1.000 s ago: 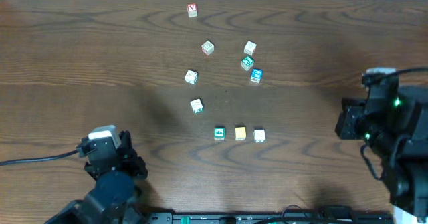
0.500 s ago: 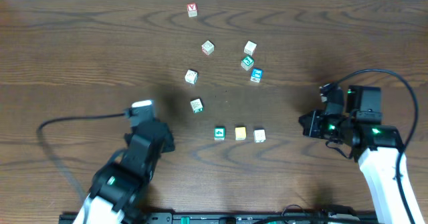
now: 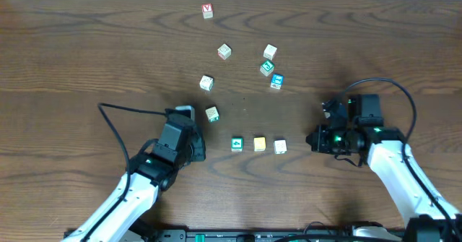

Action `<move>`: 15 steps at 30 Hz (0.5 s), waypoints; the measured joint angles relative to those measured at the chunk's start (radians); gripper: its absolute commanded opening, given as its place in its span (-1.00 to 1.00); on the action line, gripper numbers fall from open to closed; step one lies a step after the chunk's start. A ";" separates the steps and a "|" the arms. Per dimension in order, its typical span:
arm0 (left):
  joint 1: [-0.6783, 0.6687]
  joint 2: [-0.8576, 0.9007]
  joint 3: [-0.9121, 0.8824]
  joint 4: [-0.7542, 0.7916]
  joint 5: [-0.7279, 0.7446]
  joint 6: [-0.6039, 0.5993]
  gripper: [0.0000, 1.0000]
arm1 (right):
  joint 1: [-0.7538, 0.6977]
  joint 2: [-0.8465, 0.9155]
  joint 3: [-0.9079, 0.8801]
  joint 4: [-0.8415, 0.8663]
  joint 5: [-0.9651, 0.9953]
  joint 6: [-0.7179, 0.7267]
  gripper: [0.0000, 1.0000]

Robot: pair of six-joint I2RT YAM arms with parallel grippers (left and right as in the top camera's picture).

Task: Lift 3 blocks
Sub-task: 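Push the three-block row together from both sides with closed grippers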

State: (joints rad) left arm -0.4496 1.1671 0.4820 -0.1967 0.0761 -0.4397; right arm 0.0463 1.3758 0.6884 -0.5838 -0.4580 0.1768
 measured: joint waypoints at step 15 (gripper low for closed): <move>0.001 0.068 -0.041 0.094 0.152 -0.035 -0.86 | 0.156 0.145 -0.003 0.080 0.109 0.058 -0.97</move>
State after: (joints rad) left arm -0.4484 1.2346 0.4412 -0.1024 0.2283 -0.4751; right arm 0.2028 1.5204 0.6857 -0.5037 -0.3489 0.2344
